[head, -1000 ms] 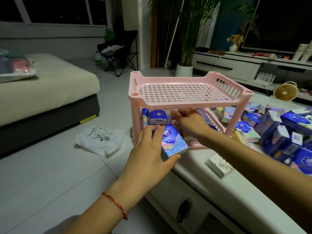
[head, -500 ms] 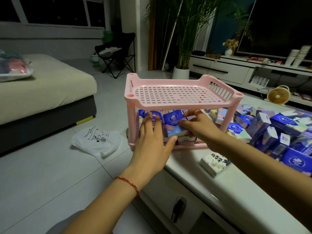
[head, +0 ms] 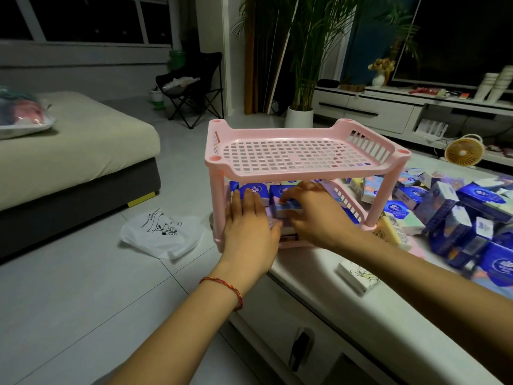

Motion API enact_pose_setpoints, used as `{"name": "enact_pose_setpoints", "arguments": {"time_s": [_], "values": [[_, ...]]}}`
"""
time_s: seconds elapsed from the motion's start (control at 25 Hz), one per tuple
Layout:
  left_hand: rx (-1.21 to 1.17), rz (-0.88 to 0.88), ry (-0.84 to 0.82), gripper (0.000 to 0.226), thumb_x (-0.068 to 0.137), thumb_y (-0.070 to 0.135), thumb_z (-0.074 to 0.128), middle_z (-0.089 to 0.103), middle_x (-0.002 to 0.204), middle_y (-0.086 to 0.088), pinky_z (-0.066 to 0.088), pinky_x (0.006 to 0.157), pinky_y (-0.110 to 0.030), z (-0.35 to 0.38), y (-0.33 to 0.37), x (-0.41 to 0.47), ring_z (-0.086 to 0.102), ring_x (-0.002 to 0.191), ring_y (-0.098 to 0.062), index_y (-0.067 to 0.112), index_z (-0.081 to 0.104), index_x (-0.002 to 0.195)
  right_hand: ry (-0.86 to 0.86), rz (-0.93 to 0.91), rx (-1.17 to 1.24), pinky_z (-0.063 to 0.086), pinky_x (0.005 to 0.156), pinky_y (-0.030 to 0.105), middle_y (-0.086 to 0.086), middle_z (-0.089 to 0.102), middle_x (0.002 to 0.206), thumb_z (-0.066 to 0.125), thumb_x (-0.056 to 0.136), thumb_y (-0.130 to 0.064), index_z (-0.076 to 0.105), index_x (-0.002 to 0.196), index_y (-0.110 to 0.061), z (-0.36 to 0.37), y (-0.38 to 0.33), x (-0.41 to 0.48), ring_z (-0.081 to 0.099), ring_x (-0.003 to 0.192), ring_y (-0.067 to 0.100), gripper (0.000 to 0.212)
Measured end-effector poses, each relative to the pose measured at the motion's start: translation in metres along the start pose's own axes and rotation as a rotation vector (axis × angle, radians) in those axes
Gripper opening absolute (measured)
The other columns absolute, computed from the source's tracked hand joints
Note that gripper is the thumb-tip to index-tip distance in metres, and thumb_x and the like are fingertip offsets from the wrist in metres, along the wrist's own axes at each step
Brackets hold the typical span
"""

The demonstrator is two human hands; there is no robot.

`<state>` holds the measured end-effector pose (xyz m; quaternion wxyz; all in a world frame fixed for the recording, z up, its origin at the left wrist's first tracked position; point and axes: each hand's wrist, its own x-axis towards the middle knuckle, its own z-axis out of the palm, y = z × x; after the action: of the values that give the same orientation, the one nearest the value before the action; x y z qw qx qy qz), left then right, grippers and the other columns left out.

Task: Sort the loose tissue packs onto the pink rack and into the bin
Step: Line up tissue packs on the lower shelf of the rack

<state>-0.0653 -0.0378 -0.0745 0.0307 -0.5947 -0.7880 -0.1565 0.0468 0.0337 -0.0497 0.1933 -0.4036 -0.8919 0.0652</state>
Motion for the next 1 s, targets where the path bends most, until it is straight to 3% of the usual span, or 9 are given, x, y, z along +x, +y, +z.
{"name": "enact_pose_setpoints", "arguments": {"time_s": [0.28,0.48,0.6,0.8,1.0], "values": [[0.042,-0.076,-0.03,0.074,0.098,0.043,0.028,-0.001,0.155,-0.02,-0.002,0.118,-0.038,-0.005,0.008,0.0,-0.003,0.144,-0.033,-0.003,-0.005,0.146,0.031,0.014,0.025,0.035,0.093,0.029,0.009,0.056,0.127,0.052,0.086,-0.009,0.055,0.124,-0.01,0.013,0.008,0.016,0.044,0.118,0.026,0.038],[-0.005,-0.117,-0.03,0.074,0.098,0.041,0.029,-0.001,0.155,-0.022,-0.002,0.119,-0.038,0.0,0.007,0.008,-0.004,0.144,-0.033,-0.005,-0.005,0.145,-0.044,-0.015,0.024,0.021,0.105,0.024,0.005,0.04,0.143,0.053,0.088,-0.012,0.043,0.137,-0.012,0.018,0.006,0.023,0.03,0.133,0.022,0.05],[-0.034,-0.135,-0.012,0.074,0.097,0.04,0.031,-0.001,0.155,-0.02,-0.002,0.118,-0.038,0.005,0.006,0.012,-0.004,0.144,-0.032,-0.004,-0.003,0.146,-0.069,-0.01,0.076,0.023,0.107,0.026,0.005,0.039,0.145,0.051,0.09,-0.014,0.04,0.139,-0.014,0.02,0.006,0.024,0.03,0.135,0.021,0.051],[-0.102,-0.124,0.072,0.07,0.097,0.039,0.034,0.001,0.156,-0.015,-0.002,0.116,-0.037,0.005,0.006,0.014,-0.003,0.144,-0.029,0.003,0.001,0.148,-0.016,0.007,0.153,0.026,0.095,0.022,0.008,0.044,0.137,0.049,0.09,-0.009,0.045,0.133,-0.012,0.02,0.007,0.023,0.038,0.127,0.023,0.043],[-0.032,-0.125,0.011,0.068,0.099,0.039,0.029,-0.001,0.156,-0.016,-0.001,0.119,-0.04,0.008,0.004,0.016,-0.005,0.144,-0.032,0.002,0.0,0.148,-0.038,-0.001,0.15,0.026,0.101,0.024,0.006,0.047,0.138,0.046,0.091,-0.009,0.05,0.132,-0.014,0.018,0.006,0.026,0.037,0.129,0.022,0.041]]}}
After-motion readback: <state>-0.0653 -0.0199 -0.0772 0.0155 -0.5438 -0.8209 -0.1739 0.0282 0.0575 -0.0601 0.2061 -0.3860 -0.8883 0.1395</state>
